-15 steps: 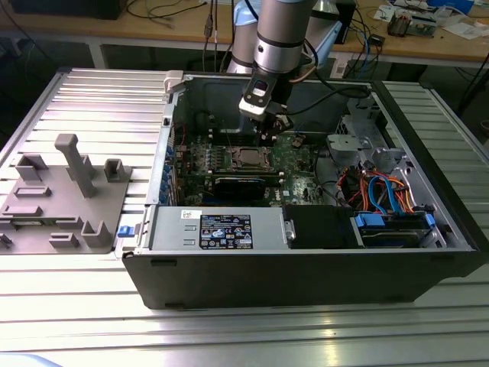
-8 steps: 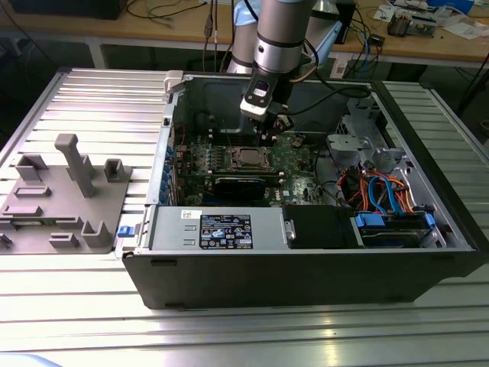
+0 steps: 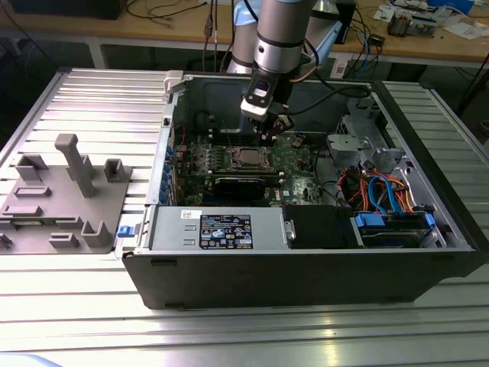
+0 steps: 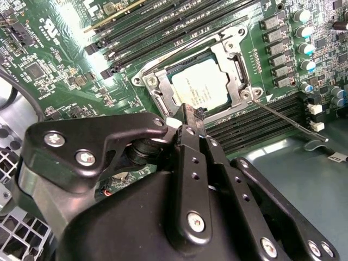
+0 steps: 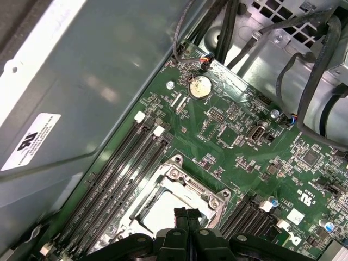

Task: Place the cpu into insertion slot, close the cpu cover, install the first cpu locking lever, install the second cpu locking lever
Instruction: 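Install the first cpu locking lever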

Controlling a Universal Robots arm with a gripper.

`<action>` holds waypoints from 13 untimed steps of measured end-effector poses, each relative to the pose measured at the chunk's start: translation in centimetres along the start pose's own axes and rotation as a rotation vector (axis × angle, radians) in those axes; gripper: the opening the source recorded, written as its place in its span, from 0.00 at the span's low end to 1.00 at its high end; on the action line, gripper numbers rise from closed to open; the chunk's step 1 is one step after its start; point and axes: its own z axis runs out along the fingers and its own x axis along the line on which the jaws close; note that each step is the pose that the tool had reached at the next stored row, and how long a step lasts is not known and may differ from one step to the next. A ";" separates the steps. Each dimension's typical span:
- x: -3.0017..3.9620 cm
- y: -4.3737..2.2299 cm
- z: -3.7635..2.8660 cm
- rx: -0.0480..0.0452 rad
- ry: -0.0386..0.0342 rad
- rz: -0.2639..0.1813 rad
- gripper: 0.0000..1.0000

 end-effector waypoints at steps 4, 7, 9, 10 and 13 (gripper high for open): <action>0.00 0.00 0.00 0.0001 -0.0001 -0.008 0.11; 0.00 0.00 0.00 0.0001 -0.0002 -0.013 0.11; 0.00 0.00 0.00 0.0002 -0.0003 -0.016 0.11; 0.00 0.00 0.00 0.0002 -0.0004 -0.018 0.11; 0.00 0.00 0.00 0.0003 -0.0004 -0.021 0.11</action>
